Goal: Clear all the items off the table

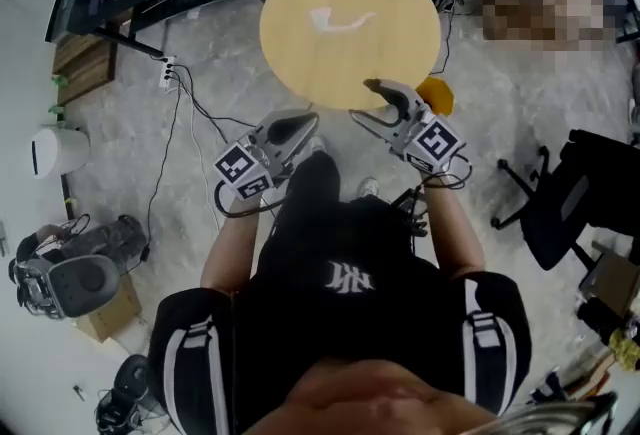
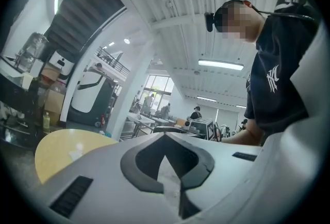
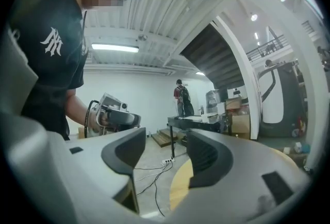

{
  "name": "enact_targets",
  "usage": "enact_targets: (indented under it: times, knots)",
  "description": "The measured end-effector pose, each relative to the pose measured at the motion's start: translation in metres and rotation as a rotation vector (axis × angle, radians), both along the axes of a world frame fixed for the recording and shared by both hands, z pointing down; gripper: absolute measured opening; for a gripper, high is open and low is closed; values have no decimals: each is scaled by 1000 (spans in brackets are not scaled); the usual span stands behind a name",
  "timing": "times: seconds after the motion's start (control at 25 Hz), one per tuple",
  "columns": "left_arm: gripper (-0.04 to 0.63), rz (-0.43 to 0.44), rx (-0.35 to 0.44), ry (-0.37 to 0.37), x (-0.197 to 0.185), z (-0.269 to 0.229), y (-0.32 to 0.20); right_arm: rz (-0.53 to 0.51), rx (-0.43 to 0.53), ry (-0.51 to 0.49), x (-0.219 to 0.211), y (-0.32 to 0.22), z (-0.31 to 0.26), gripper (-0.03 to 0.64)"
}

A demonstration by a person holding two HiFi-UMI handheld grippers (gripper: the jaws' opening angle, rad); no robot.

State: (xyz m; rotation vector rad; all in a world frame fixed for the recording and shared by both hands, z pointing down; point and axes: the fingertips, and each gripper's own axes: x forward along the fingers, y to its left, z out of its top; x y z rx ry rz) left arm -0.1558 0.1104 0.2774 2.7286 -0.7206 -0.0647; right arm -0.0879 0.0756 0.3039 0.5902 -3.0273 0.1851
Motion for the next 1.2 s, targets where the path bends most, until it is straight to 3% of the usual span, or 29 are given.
enact_targets:
  times: [0.2, 0.28, 0.36, 0.52, 0.68, 0.92, 1.04, 1.12, 1.2]
  knots:
    - [14, 33, -23, -35, -28, 58, -79, 12, -16, 115, -47, -89, 57, 256]
    - [14, 71, -65, -28, -30, 80, -106, 46, -67, 172, -57, -121, 85, 263]
    - [14, 124, -87, -25, -30, 93, -125, 75, -100, 234, -64, -147, 112, 319]
    - [14, 152, -131, 7, -44, 115, -169, 110, -122, 340, -70, -200, 157, 319]
    - [14, 132, -175, -1, -56, 146, -197, 72, -66, 473, -70, -236, 203, 319]
    - [14, 139, -179, -24, -51, 185, -206, -21, -65, 639, -60, -252, 271, 319]
    - [14, 137, -196, -13, -49, 198, -206, -32, -49, 687, -58, -253, 283, 161]
    - [14, 144, -201, -5, -44, 200, -205, -20, -46, 691, -55, -254, 283, 111]
    - [14, 157, -197, -2, -39, 198, -205, -19, -54, 683, -53, -253, 282, 15]
